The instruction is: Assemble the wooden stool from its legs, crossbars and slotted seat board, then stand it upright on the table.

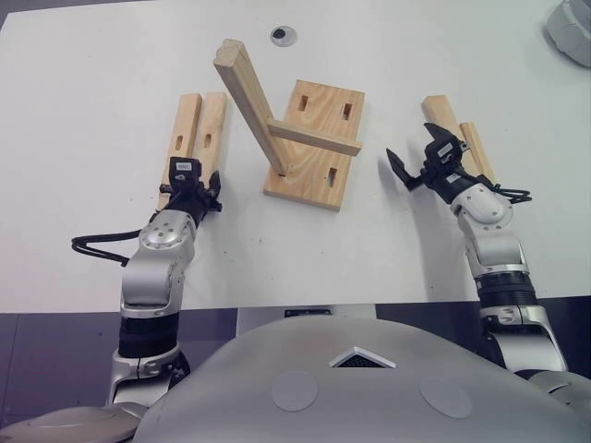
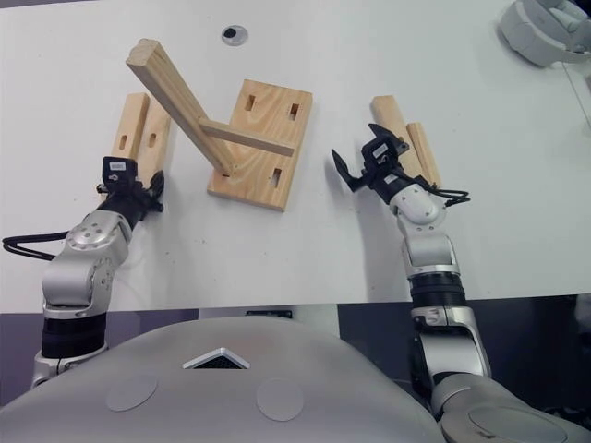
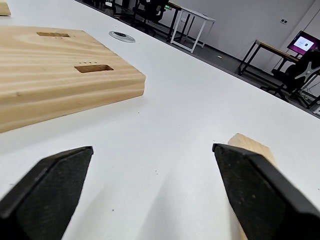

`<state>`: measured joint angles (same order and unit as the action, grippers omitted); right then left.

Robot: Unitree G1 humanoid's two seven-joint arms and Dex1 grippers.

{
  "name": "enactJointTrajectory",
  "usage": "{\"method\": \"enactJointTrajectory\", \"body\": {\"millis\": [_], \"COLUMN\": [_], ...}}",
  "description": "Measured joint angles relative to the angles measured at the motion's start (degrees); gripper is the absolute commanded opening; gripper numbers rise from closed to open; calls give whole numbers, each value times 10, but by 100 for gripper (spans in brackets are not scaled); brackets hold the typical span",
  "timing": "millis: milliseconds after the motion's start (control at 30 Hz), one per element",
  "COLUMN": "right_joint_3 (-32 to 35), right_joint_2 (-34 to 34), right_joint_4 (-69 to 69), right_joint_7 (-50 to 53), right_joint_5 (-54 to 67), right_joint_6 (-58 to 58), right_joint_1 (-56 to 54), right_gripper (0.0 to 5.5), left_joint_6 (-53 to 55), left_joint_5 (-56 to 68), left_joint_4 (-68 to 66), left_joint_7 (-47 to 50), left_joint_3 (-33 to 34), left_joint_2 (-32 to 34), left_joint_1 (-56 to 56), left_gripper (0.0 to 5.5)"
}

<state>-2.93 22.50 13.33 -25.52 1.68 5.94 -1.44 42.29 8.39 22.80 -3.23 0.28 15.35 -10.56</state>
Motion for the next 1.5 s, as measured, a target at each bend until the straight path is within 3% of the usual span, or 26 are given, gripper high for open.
{"method": "enactJointTrajectory", "body": {"millis": [133, 300, 433, 567, 800, 967, 1233, 1433, 1500], "right_joint_3": [23, 146, 214, 222, 203, 209, 220, 197, 186], "right_joint_2": [-2, -4, 1, -23, -98, -89, -29, -23, -24], "right_joint_4": [-11, -121, -221, -257, -256, -254, -265, -261, -260], "right_joint_7": [14, 34, 54, 133, 292, 335, 312, 321, 326], "right_joint_5": [8, 184, 407, 621, 897, 975, 1018, 1015, 1014], "right_joint_6": [-8, -129, -286, -424, -485, -476, -475, -467, -466], "right_joint_1": [-9, -118, -237, -368, -454, -457, -457, -459, -459], "right_gripper": [447, 447, 447, 447, 447, 447, 447, 447, 419], "left_joint_6": [-48, -127, -151, -152, -151, -152, -162, -196, -204], "left_joint_5": [32, 63, 73, 74, 79, 79, 78, 26, 21], "left_joint_4": [20, 67, 126, 157, 179, 184, 175, 177, 177], "left_joint_7": [-8, -31, -91, -128, -148, -149, -155, -179, -179], "left_joint_3": [47, 127, 79, 23, -24, -31, -33, -87, -90], "left_joint_2": [-29, 17, 52, 67, 60, 56, 51, 70, 70], "left_joint_1": [52, 230, 338, 390, 408, 393, 388, 358, 357], "left_gripper": [208, 208, 208, 208, 208, 208, 208, 208, 208]}}
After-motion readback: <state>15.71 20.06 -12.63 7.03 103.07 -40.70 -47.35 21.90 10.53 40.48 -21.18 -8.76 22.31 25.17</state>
